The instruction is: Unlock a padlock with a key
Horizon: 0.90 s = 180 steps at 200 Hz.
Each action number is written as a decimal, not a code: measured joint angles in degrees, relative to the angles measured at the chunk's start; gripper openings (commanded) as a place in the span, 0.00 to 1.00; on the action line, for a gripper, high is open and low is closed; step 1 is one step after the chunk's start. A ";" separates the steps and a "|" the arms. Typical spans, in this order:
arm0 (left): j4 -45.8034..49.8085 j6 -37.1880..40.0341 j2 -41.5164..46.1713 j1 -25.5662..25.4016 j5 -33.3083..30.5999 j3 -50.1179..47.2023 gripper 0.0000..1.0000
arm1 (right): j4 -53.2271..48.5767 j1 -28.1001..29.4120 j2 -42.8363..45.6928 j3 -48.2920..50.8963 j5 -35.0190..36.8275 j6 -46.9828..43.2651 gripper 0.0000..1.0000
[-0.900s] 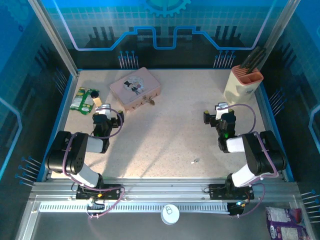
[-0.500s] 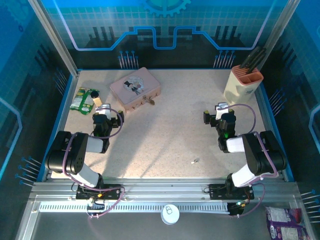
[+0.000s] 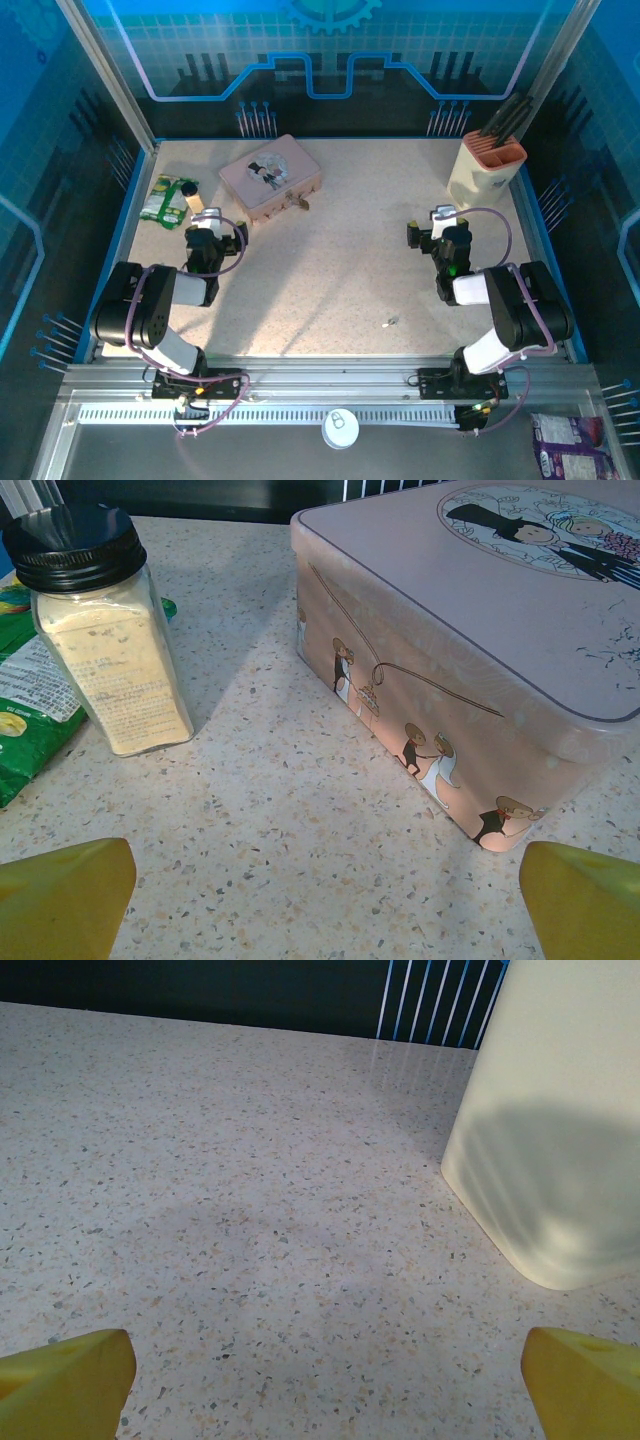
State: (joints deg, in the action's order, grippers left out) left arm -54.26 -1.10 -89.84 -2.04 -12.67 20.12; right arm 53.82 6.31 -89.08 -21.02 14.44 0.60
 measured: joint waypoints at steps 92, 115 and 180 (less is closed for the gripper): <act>-1.88 2.78 0.00 -0.37 5.92 -0.20 0.99 | 0.20 0.04 0.00 0.00 0.07 -0.24 1.00; -3.69 3.50 0.02 -0.76 6.34 -1.49 0.99 | 1.22 0.52 0.00 0.28 0.39 -0.92 1.00; -7.69 8.33 10.64 -5.88 6.88 -8.81 0.99 | 9.40 6.05 2.82 8.04 6.05 -5.40 1.00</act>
State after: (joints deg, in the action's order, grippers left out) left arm -61.95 7.22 -79.20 -7.92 -5.78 11.31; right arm 63.22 12.36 -86.26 -12.97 20.49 -4.80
